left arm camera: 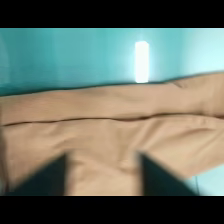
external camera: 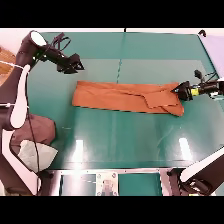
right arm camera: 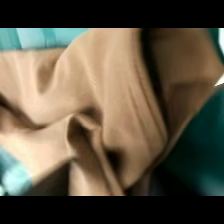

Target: Fold the shirts.

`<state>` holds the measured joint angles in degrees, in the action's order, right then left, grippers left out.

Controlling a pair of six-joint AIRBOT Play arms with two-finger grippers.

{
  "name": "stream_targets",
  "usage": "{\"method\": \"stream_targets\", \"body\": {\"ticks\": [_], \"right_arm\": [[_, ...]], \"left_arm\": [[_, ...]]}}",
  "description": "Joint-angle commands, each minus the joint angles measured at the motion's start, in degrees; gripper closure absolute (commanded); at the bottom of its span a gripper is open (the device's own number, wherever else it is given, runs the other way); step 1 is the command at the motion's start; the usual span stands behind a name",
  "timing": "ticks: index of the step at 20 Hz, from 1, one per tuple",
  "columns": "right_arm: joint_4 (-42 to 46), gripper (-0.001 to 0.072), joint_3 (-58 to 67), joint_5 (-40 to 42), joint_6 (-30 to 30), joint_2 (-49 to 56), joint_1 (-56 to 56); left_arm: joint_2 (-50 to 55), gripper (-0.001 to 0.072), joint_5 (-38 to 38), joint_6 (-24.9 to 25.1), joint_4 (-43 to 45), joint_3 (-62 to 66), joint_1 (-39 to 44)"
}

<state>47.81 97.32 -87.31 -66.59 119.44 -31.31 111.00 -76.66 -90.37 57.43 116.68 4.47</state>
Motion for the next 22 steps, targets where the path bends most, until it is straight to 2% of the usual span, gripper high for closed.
{"method": "stream_targets", "body": {"ticks": [1, 2, 3, 4, 9, 14, 17, 22], "right_arm": [[-0.74, 0.0577, 2.23, -3.85, 2.05, 0.7, 1.75], [-1.68, 0.0606, 3.69, -4.85, 2.12, 0.55, 1.73], [-2.62, 0.0693, 5.07, -5.55, 1.9, 0.02, 1.7], [-2.89, 0.0693, 6.34, -5.77, 0.85, -0.72, 1.73], [-2.82, 0.0693, 9.03, -7.96, -4.33, -9.33, 3.28], [-2.84, 0.0693, 9.05, -8.76, -11.04, -22.12, 8.94], [-2.84, 0.0693, 9.05, -8.83, -13.2, -27.28, 14.01], [-2.8, 0.0692, 9.03, -8.85, -14.03, -30.1, 20.09]], "left_arm": [[0.02, 0.0624, 0.04, 4.46, -2.89, 0.07, 2.36], [0.02, 0.0667, 0.81, 4.94, -2.91, 0.07, 3.28], [0.02, 0.0669, 1.79, 4.94, -2.91, 0.07, 4.24], [0.09, 0.069, 3.02, 4.96, -2.91, 0.07, 5.44], [3.52, 0.0686, 9.44, 5.4, -2.8, -1.51, 14.86], [10.19, 0.0687, 24.17, 5.35, -4.76, -1.27, 28.26], [13.7, 0.0687, 32.04, 5.38, -11.26, -1.22, 32.98], [17.9, 0.0686, 32.09, 5.4, -18.88, -1.03, 34.45]]}}
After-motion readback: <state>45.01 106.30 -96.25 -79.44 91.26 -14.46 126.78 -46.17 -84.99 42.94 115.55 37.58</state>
